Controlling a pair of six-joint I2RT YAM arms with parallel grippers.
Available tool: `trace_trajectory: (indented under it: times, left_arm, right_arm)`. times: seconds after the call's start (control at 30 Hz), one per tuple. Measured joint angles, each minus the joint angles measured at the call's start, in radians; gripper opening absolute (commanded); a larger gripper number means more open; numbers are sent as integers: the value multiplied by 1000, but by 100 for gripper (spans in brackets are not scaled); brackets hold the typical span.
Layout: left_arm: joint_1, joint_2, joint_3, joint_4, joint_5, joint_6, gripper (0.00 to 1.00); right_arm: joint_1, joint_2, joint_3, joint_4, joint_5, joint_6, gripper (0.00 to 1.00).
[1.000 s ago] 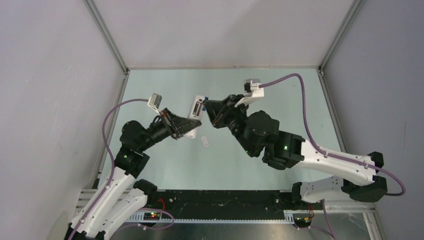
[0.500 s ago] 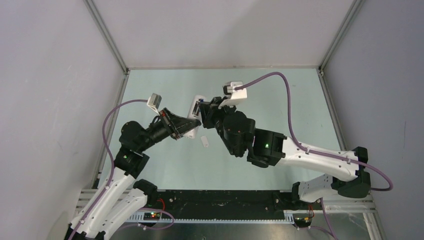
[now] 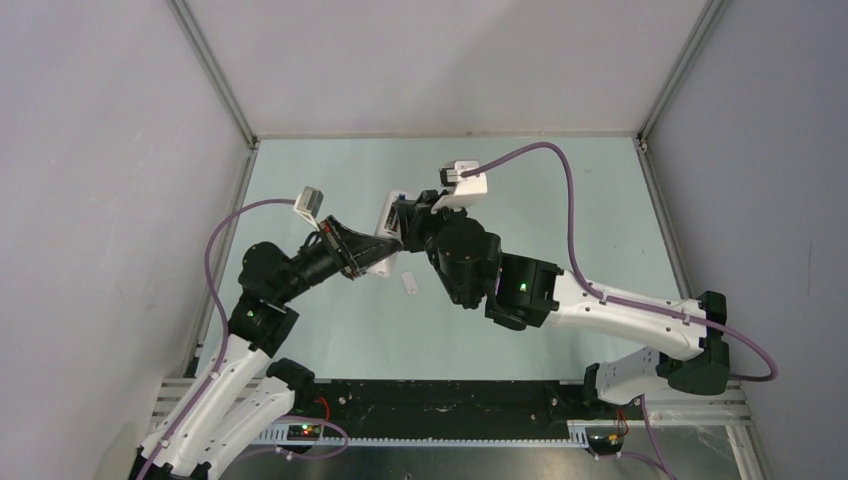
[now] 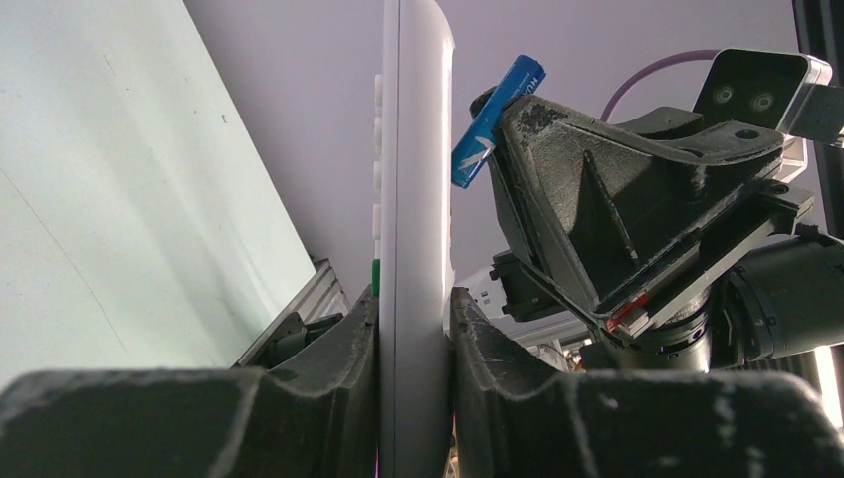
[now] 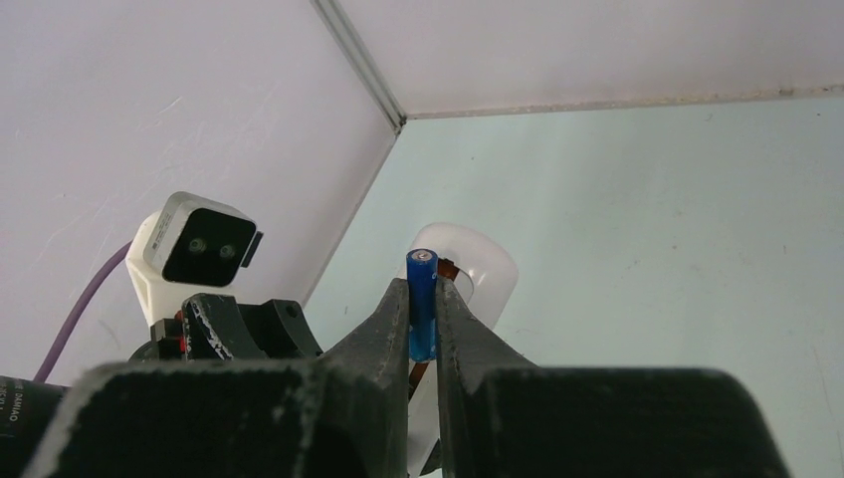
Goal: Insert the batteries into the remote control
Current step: Load the battery into the remote control.
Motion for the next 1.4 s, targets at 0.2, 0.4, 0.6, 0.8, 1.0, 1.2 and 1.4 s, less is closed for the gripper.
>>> trace_trajectory:
  times: [0.2, 0.4, 0.6, 0.8, 1.0, 1.2, 1.4]
  left_arm:
    - [0, 0, 0, 0, 0, 0, 0]
    - [0, 2, 0, -2, 0, -1, 0]
    - [0, 3, 0, -6, 0, -4, 0]
    - [0, 8, 0, -8, -1, -7, 0]
    - [0, 10, 0, -19, -1, -6, 0]
    - [-3, 10, 0, -27, 0, -6, 0]
    - [-4, 10, 0, -27, -1, -6, 0]
  right_arm:
    - [0, 2, 0, 7, 14, 1, 9]
    - [0, 20, 0, 11, 31, 16, 10]
    - [1, 29, 0, 2, 36, 34, 10]
    - [4, 29, 0, -18, 40, 52, 10]
    - [19, 29, 8, -75, 42, 89, 10]
    - [26, 29, 17, -116, 51, 135, 15]
    - [30, 29, 27, -142, 64, 149, 25]
